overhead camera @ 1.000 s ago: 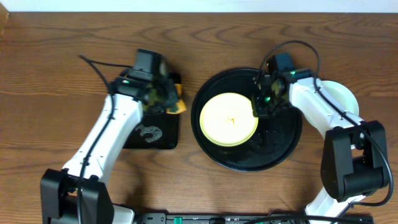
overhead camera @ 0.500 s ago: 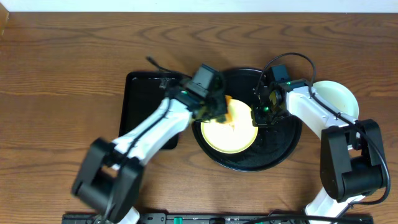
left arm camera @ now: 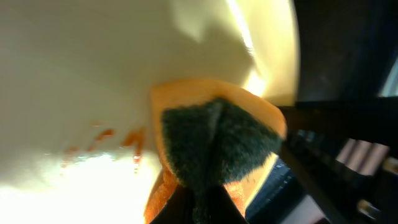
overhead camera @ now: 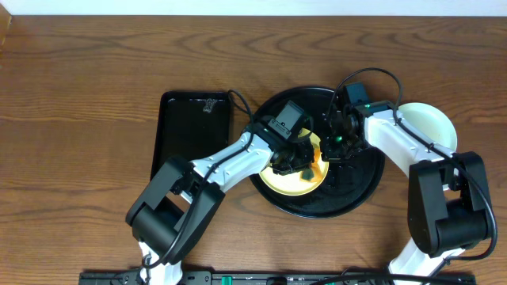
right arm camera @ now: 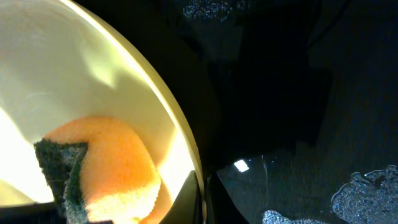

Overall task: Clean dirty plates on tray and stack at the side
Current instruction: 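Wipe the yellow plate with the sponge in the left gripper, then return the sponge to the small black tray with the left gripper, then regrip the yellow plate rim with the right gripper and lift it, then carry the yellow plate right and stack it on the green plates, then release the yellow plate and open the left gripper over the sponge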

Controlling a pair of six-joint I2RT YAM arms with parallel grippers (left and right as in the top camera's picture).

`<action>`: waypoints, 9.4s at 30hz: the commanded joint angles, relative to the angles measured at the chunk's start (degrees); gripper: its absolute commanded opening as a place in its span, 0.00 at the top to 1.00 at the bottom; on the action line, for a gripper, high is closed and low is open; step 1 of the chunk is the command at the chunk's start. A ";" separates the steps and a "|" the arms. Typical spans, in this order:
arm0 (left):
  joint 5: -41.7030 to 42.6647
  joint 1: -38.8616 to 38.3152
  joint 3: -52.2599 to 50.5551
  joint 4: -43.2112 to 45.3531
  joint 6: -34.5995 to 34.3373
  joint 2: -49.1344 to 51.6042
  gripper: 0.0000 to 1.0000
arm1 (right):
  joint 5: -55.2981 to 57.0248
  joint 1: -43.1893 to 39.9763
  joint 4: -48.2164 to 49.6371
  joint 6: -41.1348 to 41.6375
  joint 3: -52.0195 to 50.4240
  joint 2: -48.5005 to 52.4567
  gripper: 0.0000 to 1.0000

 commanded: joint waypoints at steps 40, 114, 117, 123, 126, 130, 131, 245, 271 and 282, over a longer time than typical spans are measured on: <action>-9.57 0.00 -0.68 -8.61 9.07 -2.86 0.93 | 0.59 0.07 -1.53 0.83 -0.15 0.24 0.99; -31.71 29.83 -1.25 -32.26 23.10 -20.81 0.92 | 8.39 -5.11 3.96 -6.08 -0.11 -14.49 0.51; -31.71 29.86 -1.25 -32.24 23.10 -20.81 0.92 | 6.29 -7.13 5.38 -6.14 -0.11 -9.99 0.55; -31.71 29.86 -1.25 -32.24 23.10 -20.81 0.92 | 3.19 -8.94 7.82 -7.39 -0.11 -2.67 0.63; -31.71 29.83 -1.25 -32.24 23.10 -20.81 0.92 | 3.08 -9.20 8.57 -7.37 -0.11 -0.07 0.67; -31.71 29.86 -1.25 -32.24 23.10 -20.81 0.92 | 3.06 -9.20 8.83 -7.37 -0.11 1.86 0.76; -31.71 29.86 -1.25 -32.24 23.10 -20.81 0.92 | 2.86 -9.20 8.76 -7.39 -0.11 1.95 0.82; -28.65 29.79 -13.20 -4.55 40.89 -19.54 0.92 | 28.76 -35.43 1.16 20.09 -1.79 -22.73 0.96; -28.63 29.79 -12.20 -14.86 37.55 -34.14 0.24 | -1.16 -24.44 4.11 -8.46 -1.79 -21.22 0.01; -28.41 29.79 -12.20 -41.22 30.53 -34.16 0.23 | 6.12 -16.02 -13.05 -8.81 -1.79 -21.31 0.01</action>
